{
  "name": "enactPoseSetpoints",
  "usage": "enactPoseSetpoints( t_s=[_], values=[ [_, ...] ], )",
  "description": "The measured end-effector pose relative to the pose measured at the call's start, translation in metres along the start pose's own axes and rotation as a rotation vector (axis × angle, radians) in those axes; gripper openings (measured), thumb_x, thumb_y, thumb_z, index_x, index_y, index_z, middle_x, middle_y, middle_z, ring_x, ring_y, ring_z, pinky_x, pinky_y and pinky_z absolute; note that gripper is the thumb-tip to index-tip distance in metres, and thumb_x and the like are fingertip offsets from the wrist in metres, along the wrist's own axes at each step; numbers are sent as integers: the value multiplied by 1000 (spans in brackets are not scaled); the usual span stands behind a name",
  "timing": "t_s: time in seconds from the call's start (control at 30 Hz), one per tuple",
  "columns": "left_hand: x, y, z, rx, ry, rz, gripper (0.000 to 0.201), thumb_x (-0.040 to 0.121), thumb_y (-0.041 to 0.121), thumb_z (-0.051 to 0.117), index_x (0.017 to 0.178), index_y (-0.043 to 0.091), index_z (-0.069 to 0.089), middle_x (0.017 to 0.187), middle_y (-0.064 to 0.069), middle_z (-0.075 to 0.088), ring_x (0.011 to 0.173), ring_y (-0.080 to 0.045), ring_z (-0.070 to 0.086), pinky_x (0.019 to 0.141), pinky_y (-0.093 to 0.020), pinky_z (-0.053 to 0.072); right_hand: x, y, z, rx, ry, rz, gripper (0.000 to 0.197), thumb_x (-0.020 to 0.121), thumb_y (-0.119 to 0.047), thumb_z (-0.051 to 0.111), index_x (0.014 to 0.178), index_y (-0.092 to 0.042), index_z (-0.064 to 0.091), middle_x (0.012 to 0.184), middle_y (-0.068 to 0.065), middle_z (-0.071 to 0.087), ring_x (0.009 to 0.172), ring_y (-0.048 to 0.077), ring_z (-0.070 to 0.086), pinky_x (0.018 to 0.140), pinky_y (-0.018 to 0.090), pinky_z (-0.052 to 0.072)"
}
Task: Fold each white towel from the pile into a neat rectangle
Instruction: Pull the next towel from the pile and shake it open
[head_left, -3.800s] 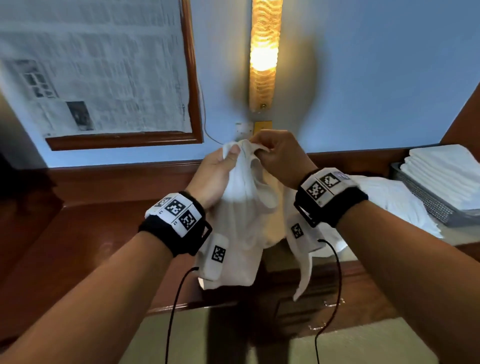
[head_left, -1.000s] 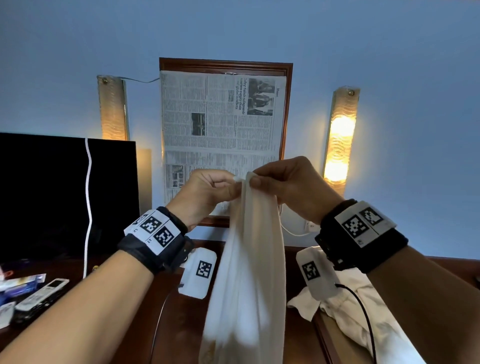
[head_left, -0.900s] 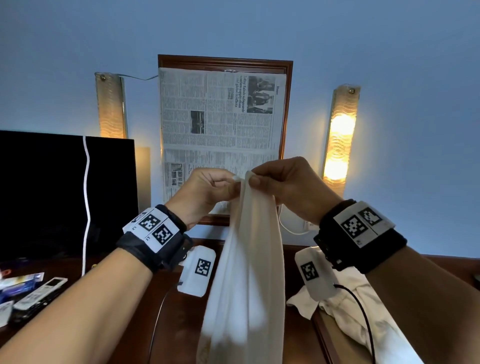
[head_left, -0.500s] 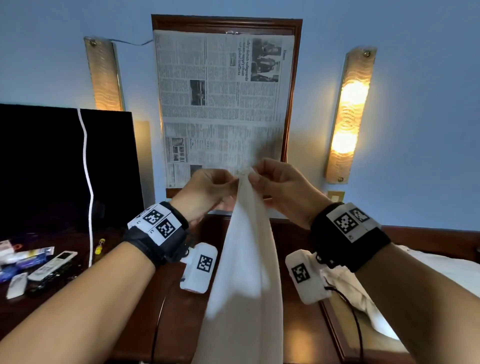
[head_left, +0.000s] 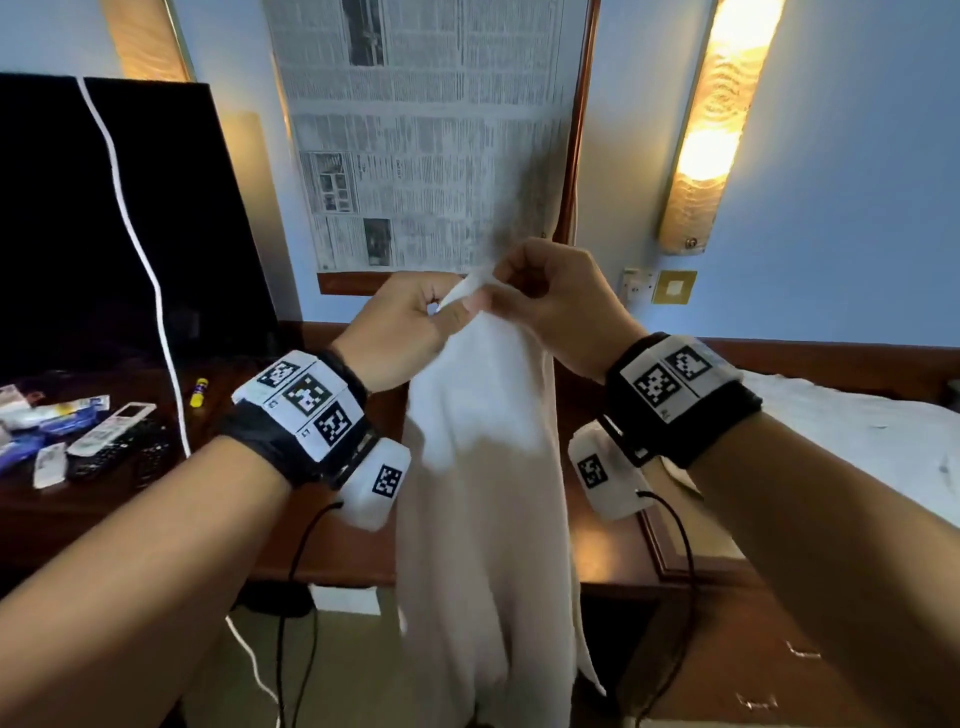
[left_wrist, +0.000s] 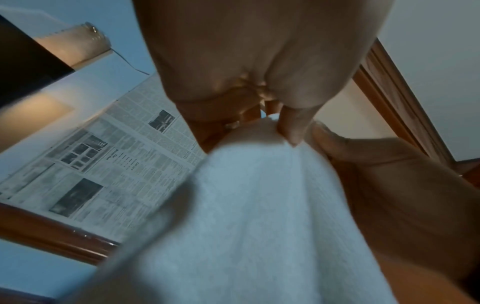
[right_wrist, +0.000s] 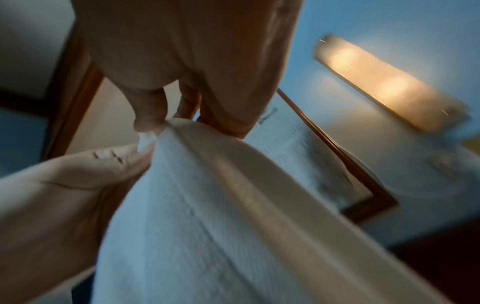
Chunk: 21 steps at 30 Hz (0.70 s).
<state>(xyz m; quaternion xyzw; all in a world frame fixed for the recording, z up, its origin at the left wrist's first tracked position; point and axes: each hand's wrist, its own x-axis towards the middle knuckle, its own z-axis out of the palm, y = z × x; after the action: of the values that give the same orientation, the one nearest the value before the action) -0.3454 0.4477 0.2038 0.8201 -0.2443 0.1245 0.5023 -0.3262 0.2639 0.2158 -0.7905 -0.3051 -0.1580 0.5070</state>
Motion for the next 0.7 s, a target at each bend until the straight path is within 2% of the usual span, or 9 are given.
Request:
enactPoseSetpoints(
  t_s=[0.13, 0.2, 0.27, 0.3, 0.37, 0.4, 0.5, 0.6, 0.7],
  values=[
    [1, 0, 7, 114, 1, 17, 32, 106, 9, 45, 106, -18, 62, 45, 17, 45, 37, 1, 39, 42, -8, 24, -25, 31, 5, 387, -70, 179, 26, 90, -30, 66, 95, -4, 68, 88, 12, 65, 80, 23, 58, 76, 39, 47],
    [2, -2, 7, 133, 11, 19, 31, 106, 7, 45, 104, -19, 62, 58, 11, 51, 40, 4, 44, 45, -6, 27, -47, 52, 11, 390, -130, 268, 24, 93, -27, 64, 88, -4, 68, 85, 15, 65, 76, 21, 59, 71, 35, 48],
    [2, -8, 3, 143, 49, 18, 31, 106, 8, 46, 98, -18, 62, 63, 2, 50, 43, 4, 46, 46, -7, 29, -70, 77, 20, 202, -202, 269, 26, 95, -24, 63, 76, -7, 65, 73, 13, 61, 66, 15, 55, 61, 30, 44],
    [2, -11, -1, 158, 67, 11, 33, 106, 10, 47, 94, -18, 61, 60, 0, 49, 42, 2, 45, 46, -10, 30, -82, 92, 25, 88, -264, 257, 25, 95, -22, 63, 77, -4, 66, 73, 14, 63, 65, 14, 56, 60, 30, 45],
    [0, -19, -8, 169, 94, -11, 36, 106, 15, 48, 88, -14, 59, 52, 3, 51, 42, -3, 43, 45, -17, 32, -106, 126, 33, -158, -313, 297, 18, 94, -14, 60, 80, -6, 68, 74, 9, 69, 66, 20, 62, 63, 33, 50],
    [-2, -23, -12, 166, 123, -20, 37, 106, 18, 49, 87, -12, 60, 53, 0, 53, 44, -10, 45, 46, -21, 32, -116, 147, 35, -266, -280, 334, 19, 91, -11, 59, 74, -11, 66, 68, 6, 66, 64, 21, 61, 60, 34, 49],
    [-9, -40, -30, 155, 290, -52, 38, 101, 27, 54, 85, -6, 63, 72, -12, 55, 64, -21, 47, 57, -29, 33, -145, 204, 30, -509, -213, 483, 38, 85, -11, 60, 54, -22, 41, 53, -5, 46, 58, 26, 51, 54, 31, 32],
    [-19, -51, -51, 106, 478, -142, 23, 91, 35, 57, 70, 26, 61, 75, 1, 58, 73, -16, 53, 66, -30, 40, -179, 251, 14, -677, -357, 654, 31, 82, -12, 59, 58, -19, 41, 65, 5, 56, 74, 35, 60, 61, 32, 40],
    [-20, -78, -79, 76, 593, -236, 21, 93, 43, 58, 78, 29, 62, 72, 20, 64, 73, 3, 61, 72, -22, 50, -210, 276, -5, -755, -482, 800, 11, 82, -14, 58, 81, -19, 68, 87, 14, 68, 87, 35, 66, 74, 36, 52]
  ],
)
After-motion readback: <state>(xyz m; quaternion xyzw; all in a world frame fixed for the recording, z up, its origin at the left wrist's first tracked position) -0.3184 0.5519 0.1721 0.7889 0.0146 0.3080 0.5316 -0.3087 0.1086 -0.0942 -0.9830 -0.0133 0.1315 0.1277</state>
